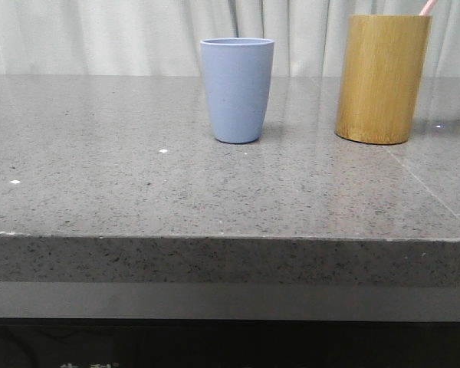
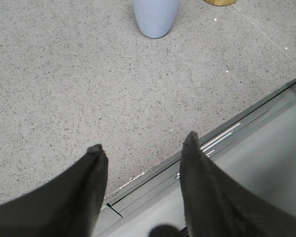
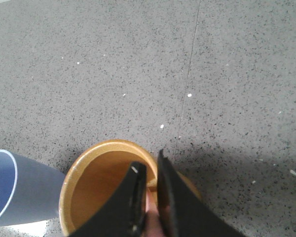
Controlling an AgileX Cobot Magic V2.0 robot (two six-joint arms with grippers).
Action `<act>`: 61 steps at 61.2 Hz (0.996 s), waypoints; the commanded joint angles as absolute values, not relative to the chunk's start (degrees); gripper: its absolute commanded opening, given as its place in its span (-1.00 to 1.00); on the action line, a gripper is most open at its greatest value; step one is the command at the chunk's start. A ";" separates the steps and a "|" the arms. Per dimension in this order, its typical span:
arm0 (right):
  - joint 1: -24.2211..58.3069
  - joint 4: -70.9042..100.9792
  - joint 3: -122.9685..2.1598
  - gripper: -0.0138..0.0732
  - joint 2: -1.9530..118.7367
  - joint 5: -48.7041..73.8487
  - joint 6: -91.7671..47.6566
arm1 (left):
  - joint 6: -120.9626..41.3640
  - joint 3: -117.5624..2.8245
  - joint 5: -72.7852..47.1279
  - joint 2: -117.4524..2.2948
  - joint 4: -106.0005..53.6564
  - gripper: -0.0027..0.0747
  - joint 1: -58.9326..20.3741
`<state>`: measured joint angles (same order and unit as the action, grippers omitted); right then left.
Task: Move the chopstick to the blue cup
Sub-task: 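Pull the pink chopstick straight up out of the bamboo holder, then carry the chopstick over the blue cup, lower it in and release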
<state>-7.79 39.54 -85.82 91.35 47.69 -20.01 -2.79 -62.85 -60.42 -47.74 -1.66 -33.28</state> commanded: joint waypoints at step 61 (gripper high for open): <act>10.88 28.56 -103.57 -0.82 75.01 49.79 -23.62 | -2.20 -64.12 -56.09 -47.58 -2.33 -0.03 -33.74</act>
<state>6.47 30.43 -102.37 75.71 54.89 -22.91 -2.79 -62.85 -60.42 -47.74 -1.66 -33.28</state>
